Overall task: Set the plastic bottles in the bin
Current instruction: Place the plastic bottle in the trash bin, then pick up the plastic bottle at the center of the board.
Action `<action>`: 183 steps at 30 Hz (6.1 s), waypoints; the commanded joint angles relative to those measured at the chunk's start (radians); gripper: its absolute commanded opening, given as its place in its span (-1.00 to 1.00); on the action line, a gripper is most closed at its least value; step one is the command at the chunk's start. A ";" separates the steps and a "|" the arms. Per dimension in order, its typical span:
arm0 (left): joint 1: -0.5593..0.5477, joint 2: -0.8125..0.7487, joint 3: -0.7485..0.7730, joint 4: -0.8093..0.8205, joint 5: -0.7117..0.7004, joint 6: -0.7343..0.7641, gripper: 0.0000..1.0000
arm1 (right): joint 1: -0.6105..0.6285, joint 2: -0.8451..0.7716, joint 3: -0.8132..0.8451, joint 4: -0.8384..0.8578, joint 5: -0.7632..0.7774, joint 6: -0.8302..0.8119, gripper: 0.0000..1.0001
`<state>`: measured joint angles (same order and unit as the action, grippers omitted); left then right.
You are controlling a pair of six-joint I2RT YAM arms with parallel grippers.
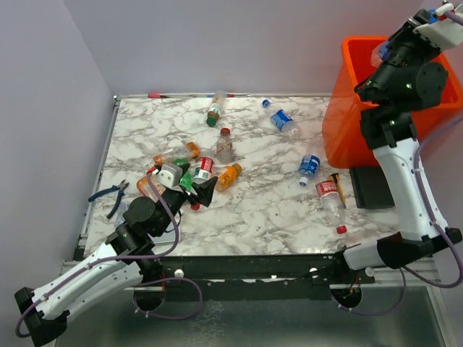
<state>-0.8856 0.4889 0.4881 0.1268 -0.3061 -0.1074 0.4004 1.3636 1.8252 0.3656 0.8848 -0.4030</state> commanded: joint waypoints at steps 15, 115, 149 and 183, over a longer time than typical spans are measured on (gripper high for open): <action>0.000 0.024 0.024 -0.045 -0.089 -0.036 0.98 | -0.332 0.536 0.379 -0.279 -0.114 0.397 -0.89; 0.143 0.784 0.351 -0.081 0.435 -0.204 -0.19 | 0.177 -0.665 -1.171 -0.449 -1.080 1.088 0.99; 0.141 0.419 -0.033 0.572 0.701 -0.528 -0.39 | 0.317 -0.225 -0.926 -0.025 -1.166 1.155 0.46; 0.142 0.122 0.035 0.075 0.190 -0.268 0.98 | 0.515 -0.316 -0.511 -0.393 -0.211 0.170 -0.99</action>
<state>-0.7475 0.6914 0.5083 0.3115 0.0841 -0.4709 0.9161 1.0584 1.2190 -0.1078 0.3042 0.0307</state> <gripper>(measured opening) 0.991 0.424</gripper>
